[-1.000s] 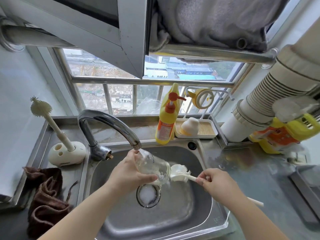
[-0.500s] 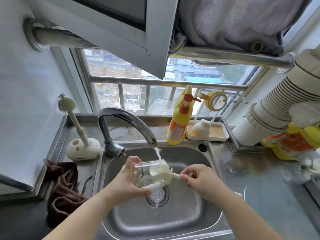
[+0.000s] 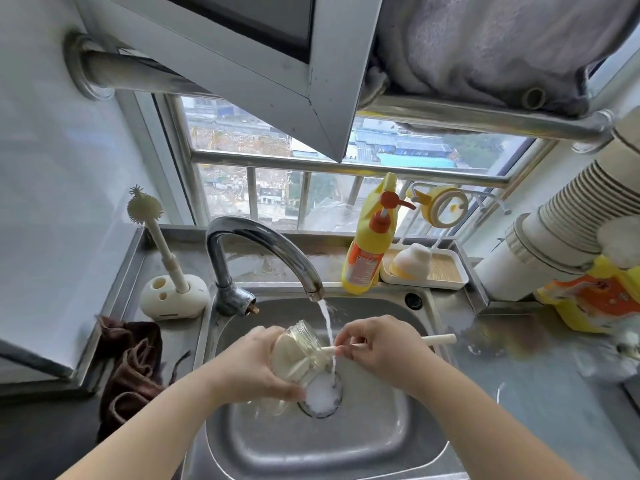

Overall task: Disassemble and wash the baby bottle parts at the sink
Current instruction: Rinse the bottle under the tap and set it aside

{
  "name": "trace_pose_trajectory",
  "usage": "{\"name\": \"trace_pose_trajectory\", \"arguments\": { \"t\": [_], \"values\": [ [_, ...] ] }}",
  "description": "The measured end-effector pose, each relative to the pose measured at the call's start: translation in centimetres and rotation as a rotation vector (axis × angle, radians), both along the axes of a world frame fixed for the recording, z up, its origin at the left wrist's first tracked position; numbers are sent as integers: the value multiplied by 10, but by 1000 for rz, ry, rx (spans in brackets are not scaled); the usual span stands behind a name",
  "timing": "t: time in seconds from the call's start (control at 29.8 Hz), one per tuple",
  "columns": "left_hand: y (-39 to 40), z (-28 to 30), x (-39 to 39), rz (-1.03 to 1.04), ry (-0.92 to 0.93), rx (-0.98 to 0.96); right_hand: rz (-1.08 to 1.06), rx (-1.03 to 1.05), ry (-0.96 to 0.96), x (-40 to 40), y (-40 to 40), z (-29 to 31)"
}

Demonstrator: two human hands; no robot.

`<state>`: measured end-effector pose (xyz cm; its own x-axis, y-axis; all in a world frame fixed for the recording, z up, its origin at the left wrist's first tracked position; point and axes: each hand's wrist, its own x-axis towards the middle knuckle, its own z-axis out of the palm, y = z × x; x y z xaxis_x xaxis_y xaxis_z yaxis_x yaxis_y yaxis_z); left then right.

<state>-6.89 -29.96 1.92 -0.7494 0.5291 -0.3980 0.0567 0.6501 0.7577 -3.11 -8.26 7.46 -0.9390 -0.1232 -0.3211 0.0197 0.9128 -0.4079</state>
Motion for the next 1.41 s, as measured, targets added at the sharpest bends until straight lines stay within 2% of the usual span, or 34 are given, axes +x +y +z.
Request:
{"name": "trace_pose_trajectory", "arguments": {
  "t": [0.13,0.2,0.3,0.4,0.5,0.6,0.71,0.87,0.94,1.01,1.11,1.31,1.41],
  "values": [
    [2,-2,-2,18,69,-78,37,204,3,-9,11,2],
    [6,-4,-1,44,99,-67,19,245,28,-15,15,-1],
    [17,-5,2,50,190,-62,115,304,58,-17,-2,-9],
    [18,-3,0,67,220,-3,66,270,12,-20,7,-4],
    [21,-3,-1,88,257,32,36,264,54,-27,13,-5],
    [22,-6,3,77,234,16,89,279,14,-25,3,-11],
    [18,-11,2,99,223,-3,25,259,2,-28,20,-5],
    [22,-14,7,85,195,-17,94,299,-7,-22,6,-13],
    [17,-16,7,112,197,-22,51,288,-24,-23,16,-8],
    [19,-15,7,125,229,-36,25,294,-13,-25,19,-3],
    [30,-9,11,71,286,-80,129,315,-37,-20,-1,-9],
    [28,-1,7,-24,456,-241,67,285,-38,-23,10,1],
    [38,-3,11,15,484,-240,22,150,-63,-23,-1,-2]
  ]
}}
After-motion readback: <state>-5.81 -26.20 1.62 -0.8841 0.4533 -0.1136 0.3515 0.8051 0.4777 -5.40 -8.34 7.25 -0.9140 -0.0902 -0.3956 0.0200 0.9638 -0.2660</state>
